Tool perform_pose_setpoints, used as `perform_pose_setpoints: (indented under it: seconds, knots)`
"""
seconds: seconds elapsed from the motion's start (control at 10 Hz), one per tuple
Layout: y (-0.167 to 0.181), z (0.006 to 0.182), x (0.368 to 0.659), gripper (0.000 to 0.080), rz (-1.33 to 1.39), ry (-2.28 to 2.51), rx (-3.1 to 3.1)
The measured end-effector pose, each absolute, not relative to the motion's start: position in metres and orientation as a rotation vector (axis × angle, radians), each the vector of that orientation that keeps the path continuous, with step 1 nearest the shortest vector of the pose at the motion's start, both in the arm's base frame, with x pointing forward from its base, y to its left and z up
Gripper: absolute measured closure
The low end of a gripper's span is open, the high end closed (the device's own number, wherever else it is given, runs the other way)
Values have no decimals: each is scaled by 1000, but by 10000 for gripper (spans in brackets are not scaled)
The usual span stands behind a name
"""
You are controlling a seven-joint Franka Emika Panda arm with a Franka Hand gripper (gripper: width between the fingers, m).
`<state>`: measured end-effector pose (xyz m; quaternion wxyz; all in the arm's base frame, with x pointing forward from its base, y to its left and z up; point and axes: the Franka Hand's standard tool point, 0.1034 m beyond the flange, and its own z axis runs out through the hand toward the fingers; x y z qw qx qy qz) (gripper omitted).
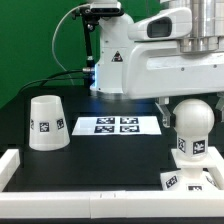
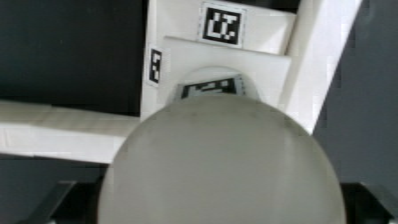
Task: Assemble lamp
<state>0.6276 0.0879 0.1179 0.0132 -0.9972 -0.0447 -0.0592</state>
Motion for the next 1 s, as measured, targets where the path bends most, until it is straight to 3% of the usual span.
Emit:
perform_pose_setpoints:
  seconds: [1.0]
  knots:
    - [90,116,630,229,-87,1583,-2629]
